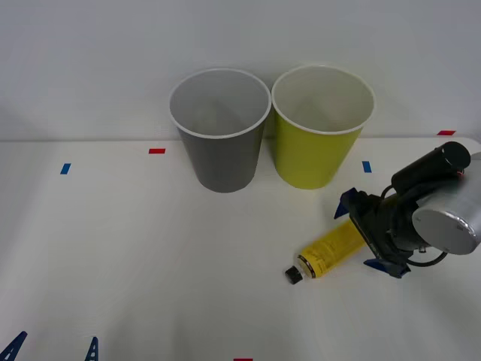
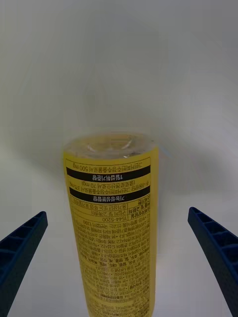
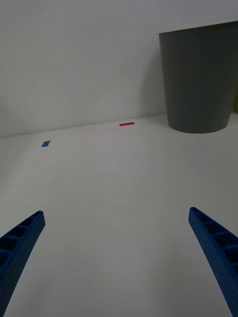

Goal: Put cans in the gray bin and PET bottles in the light green bin.

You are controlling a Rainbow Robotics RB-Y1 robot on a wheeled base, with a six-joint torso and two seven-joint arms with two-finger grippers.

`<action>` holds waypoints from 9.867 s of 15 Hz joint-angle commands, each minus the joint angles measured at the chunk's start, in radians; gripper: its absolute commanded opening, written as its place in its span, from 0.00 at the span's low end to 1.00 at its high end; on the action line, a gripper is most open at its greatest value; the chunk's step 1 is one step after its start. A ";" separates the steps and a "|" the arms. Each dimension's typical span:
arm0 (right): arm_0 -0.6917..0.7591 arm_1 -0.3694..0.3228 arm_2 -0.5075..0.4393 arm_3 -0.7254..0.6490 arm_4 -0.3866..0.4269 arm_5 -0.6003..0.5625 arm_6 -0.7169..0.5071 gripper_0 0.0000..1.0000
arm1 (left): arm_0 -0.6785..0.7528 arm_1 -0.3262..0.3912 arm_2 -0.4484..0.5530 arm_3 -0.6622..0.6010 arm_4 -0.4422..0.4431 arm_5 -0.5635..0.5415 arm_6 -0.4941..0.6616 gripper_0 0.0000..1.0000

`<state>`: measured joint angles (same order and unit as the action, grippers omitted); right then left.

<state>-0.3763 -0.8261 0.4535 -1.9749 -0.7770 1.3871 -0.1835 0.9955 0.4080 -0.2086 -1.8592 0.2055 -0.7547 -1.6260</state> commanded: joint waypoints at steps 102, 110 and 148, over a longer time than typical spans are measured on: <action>-0.177 0.498 -0.523 -0.643 0.535 0.357 1.248 0.00 | 0.000 0.000 0.000 0.000 0.000 0.000 0.000 1.00; -0.412 0.493 -0.521 -0.643 0.505 0.352 1.250 0.00 | 0.000 0.000 0.000 0.000 0.000 0.000 0.000 1.00; -0.243 0.440 -0.345 -0.065 0.777 -0.493 1.429 0.88 | 0.000 0.000 0.000 0.000 0.000 0.000 0.000 1.00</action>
<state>-0.6198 -0.3880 0.1078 -2.0394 0.0009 0.8942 1.2452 0.9955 0.4080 -0.2086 -1.8592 0.2056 -0.7547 -1.6260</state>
